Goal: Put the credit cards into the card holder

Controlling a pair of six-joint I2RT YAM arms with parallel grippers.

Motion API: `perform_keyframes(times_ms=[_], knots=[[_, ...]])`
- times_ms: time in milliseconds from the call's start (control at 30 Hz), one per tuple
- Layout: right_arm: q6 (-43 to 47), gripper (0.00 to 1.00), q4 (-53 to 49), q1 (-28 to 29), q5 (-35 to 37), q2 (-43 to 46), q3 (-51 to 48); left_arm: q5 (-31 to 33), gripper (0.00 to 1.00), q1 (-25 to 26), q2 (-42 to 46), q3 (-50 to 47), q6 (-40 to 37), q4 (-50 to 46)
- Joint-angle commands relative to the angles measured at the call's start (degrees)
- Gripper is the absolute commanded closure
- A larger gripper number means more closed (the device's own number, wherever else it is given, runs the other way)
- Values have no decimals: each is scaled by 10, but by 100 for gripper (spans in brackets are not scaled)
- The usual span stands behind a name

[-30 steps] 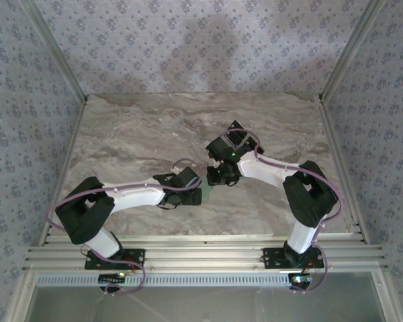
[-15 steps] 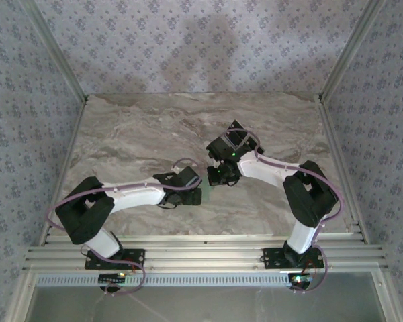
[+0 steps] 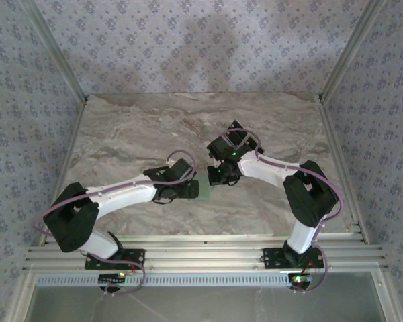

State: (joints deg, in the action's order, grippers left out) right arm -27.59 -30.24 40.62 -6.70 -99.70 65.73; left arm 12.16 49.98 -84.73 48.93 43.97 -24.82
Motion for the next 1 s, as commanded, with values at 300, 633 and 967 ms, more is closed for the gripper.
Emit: perform_keyframes(times_ms=[300, 633, 967], knots=[[-20, 100, -2, -3, -28, 3, 9, -26, 0, 8, -20, -50, 11, 59], [-34, 100, 7, 4, -49, -8, 21, -10, 0, 15, -52, -61, 24, 49], [-38, 100, 7, 15, -56, -37, 58, -14, 0, 15, -60, -65, 28, 59]])
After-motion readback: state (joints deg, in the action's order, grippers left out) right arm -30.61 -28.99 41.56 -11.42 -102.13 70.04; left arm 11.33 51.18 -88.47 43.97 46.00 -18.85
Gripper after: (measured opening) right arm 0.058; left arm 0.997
